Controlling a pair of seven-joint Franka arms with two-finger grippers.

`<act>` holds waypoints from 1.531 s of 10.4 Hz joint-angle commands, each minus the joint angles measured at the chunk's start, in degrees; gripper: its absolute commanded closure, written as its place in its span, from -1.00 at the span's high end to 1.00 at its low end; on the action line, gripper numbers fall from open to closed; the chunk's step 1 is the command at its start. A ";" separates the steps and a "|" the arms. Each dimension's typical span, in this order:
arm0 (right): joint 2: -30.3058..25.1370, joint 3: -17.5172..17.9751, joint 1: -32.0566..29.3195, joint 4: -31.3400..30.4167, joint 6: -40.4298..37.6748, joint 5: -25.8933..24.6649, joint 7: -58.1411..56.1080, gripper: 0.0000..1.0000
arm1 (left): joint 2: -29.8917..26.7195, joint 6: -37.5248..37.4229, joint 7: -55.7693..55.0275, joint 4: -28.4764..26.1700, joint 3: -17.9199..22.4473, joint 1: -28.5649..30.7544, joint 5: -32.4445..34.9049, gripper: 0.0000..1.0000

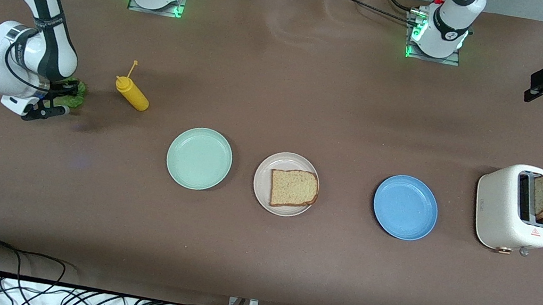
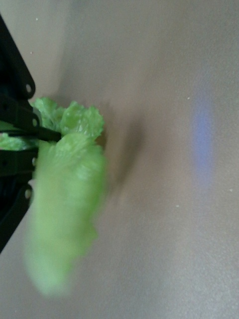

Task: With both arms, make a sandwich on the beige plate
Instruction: 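Carry the lettuce leaf with the right gripper over the beige plate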

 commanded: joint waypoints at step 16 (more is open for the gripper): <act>3.04 0.67 34.01 48.19 -35.66 7.02 8.20 -1.00 | 1.22 2.22 0.04 -0.09 -5.39 9.41 -7.68 1.00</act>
